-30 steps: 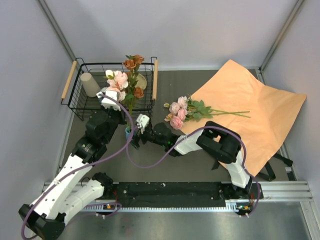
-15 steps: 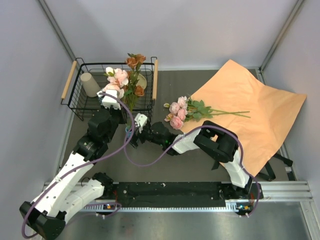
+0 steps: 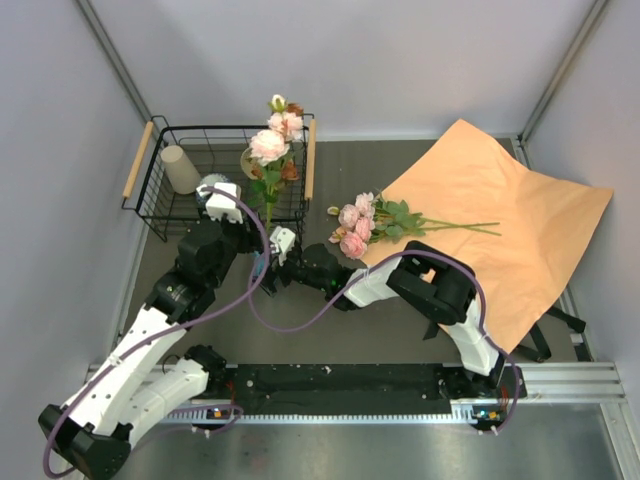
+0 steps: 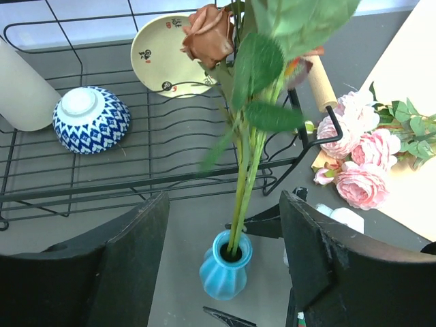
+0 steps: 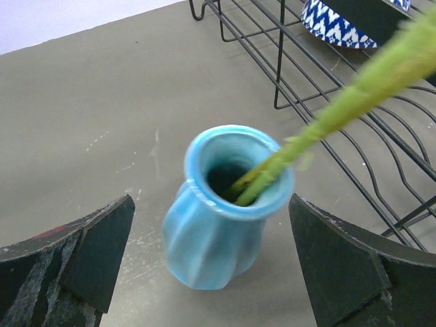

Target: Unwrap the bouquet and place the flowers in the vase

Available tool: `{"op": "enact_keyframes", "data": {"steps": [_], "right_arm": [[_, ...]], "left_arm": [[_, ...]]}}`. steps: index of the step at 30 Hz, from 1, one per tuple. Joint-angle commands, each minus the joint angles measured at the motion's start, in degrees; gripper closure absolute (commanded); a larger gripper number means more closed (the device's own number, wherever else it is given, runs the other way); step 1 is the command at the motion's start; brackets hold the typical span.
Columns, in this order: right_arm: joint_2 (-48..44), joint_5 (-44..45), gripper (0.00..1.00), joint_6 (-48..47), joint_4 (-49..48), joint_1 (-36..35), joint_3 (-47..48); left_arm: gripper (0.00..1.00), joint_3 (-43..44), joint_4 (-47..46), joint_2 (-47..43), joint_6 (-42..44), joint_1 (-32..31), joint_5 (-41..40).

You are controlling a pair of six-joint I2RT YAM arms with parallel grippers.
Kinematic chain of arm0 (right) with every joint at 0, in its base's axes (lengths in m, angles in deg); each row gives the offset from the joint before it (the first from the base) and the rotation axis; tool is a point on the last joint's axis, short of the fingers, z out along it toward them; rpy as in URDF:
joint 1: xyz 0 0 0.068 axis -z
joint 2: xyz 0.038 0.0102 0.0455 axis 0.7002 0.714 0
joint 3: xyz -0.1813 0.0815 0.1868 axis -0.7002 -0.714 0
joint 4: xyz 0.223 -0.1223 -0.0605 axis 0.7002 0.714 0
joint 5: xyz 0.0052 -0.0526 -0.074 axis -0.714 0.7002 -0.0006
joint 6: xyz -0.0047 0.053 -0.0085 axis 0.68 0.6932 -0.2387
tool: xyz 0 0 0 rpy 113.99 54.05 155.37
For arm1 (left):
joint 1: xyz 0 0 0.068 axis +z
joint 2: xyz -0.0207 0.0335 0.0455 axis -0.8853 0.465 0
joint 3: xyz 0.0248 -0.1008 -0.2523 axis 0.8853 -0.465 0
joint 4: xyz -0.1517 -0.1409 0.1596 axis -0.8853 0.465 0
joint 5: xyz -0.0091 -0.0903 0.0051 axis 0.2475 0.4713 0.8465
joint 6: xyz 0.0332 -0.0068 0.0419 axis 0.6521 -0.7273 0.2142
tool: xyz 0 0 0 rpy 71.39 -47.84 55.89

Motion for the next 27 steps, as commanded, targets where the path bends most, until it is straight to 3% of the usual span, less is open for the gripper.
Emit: {"op": "enact_keyframes", "data": {"steps": [1,6,8,10,12,13,15,16,19,21,22,25,27], "right_arm": [[0.52,-0.73,0.02,0.61,-1.32,0.13,2.14],[0.87,-0.74,0.02,-0.18,-0.36,0.13,2.93],[1.48,3.11,0.02,-0.18,4.44,0.13,4.59],[2.1,8.11,0.01,3.05,8.07,1.52,8.11],[3.24,4.48,0.06,11.22,11.59,3.37,11.35],[3.51,1.58,0.16,13.07,10.99,3.9,11.72],[3.77,-0.2,0.24,12.92,9.06,4.17,11.9],[3.95,-0.73,0.34,12.74,8.88,4.26,11.9],[4.04,-0.82,0.57,10.9,8.44,4.17,11.2],[3.86,-0.39,0.63,8.44,8.44,3.91,10.32],[3.51,-0.04,0.74,7.65,7.48,3.82,9.79],[2.2,0.49,0.95,4.66,6.07,3.47,7.68],[1.58,0.58,0.98,2.82,5.1,3.03,6.63]], "left_arm": [[0.28,0.87,-0.6,-1.42,0.3,-0.03,-0.04],[0.27,0.17,-0.69,-1.51,0.04,-0.03,0.05],[0.3,0.08,0.02,-1.51,-0.84,-0.03,-0.21],[0.32,-0.27,0.11,-1.86,-2.59,-0.03,-0.39],[0.32,-0.98,0.37,-2.74,-3.73,0.05,-0.04],[0.33,-1.15,0.46,-3.09,-4.0,-0.03,0.31],[0.33,-1.68,1.16,-4.23,-4.53,-0.03,0.14],[0.33,-1.77,1.33,-4.5,-4.79,0.05,-0.82],[0.34,-2.56,3.18,-5.73,-6.11,0.05,-2.06],[0.34,-3.43,3.18,-6.87,-6.46,0.05,-1.88],[0.34,-3.79,3.01,-7.48,-6.55,0.05,-1.88],[0.34,-4.32,3.09,-7.84,-6.64,0.05,-1.62],[0.34,-4.32,3.18,-7.66,-6.64,0.05,-1.44]]}}
